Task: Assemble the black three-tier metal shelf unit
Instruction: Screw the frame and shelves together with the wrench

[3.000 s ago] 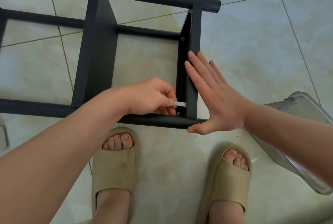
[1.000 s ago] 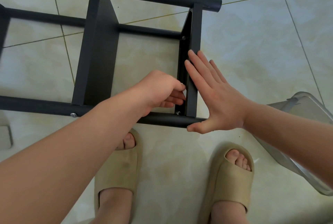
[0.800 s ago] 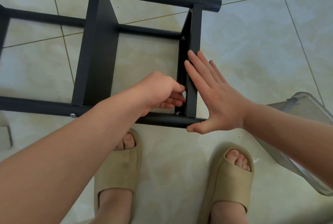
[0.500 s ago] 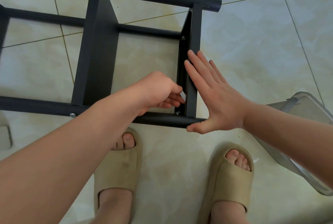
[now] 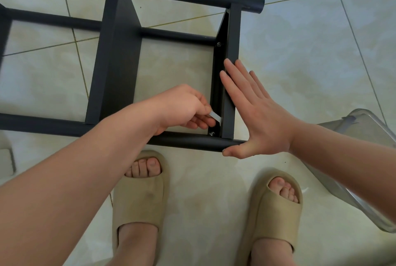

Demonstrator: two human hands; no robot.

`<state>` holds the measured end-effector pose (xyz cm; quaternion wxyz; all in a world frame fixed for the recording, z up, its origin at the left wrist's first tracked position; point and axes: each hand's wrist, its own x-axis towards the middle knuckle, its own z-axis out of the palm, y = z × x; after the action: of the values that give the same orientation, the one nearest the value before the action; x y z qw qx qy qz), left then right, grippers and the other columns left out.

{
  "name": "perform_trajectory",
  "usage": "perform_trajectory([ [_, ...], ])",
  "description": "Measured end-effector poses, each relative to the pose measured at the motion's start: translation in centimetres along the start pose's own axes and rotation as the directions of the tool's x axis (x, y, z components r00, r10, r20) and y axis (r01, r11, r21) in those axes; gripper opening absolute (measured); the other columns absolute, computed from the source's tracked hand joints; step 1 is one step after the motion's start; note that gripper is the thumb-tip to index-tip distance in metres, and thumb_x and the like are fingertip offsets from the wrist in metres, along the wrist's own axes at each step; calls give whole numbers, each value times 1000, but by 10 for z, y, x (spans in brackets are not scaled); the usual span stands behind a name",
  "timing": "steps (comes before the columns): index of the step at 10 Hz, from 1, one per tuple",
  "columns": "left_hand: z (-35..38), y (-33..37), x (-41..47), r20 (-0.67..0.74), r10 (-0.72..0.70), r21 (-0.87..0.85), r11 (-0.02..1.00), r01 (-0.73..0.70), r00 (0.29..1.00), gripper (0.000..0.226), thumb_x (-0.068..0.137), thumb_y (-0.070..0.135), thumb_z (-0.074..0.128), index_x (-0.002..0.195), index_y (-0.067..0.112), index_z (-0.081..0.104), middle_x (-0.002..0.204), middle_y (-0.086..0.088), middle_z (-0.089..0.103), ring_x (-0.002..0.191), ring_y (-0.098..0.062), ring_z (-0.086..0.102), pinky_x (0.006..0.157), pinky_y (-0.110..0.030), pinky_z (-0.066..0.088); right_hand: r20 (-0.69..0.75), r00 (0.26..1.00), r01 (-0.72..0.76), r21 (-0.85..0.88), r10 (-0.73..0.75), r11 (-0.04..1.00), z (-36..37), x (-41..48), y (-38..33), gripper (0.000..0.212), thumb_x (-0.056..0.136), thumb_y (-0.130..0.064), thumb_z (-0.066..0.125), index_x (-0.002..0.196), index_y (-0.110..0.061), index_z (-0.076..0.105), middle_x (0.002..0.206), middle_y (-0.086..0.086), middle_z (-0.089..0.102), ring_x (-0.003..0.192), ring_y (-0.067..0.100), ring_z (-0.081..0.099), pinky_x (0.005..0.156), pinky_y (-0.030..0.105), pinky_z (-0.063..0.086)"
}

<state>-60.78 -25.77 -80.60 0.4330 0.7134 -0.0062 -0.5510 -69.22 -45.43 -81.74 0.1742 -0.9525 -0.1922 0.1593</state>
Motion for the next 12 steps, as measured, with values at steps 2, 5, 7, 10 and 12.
perform_trajectory([
  [2,-4,-2,-5,47,59,127,990,-65,997,15,99,7,54,91,9,67,82,0,77,77,-10,70,79,-26,55,1,1000,2,2,-2,1000,1,0,0,132,73,-86,50,160,-3,-5,168,12,-18,154,28,-21,125,57,3],
  [5,-5,-7,-7,106,40,220,973,-63,993,15,99,6,57,90,11,68,84,0,76,71,-4,68,69,-18,53,4,1000,-2,1,2,1000,0,0,-1,132,73,-86,50,160,-3,-4,168,12,-17,154,28,-21,125,57,3],
  [7,-4,-8,-8,101,37,413,907,-75,994,18,96,18,63,81,23,70,57,15,63,54,0,53,64,-28,40,3,1000,-1,0,1,1000,1,0,0,132,73,-86,50,160,-3,-4,168,13,-17,154,29,-20,125,57,3],
  [10,6,-3,-14,-15,48,585,810,-30,999,11,96,26,60,89,26,68,79,9,67,77,-11,59,71,-30,46,35,999,-18,34,17,999,-3,-1,-2,134,69,-84,55,161,-8,-7,167,6,-21,153,22,-24,126,53,-3],
  [12,-12,-4,-47,-282,252,771,634,62,926,10,101,26,45,96,31,51,95,4,60,86,-18,56,71,-39,49,152,975,-182,132,162,974,-36,1,-12,115,73,-86,46,163,-26,7,167,-14,-14,152,2,-19,126,41,-10],
])
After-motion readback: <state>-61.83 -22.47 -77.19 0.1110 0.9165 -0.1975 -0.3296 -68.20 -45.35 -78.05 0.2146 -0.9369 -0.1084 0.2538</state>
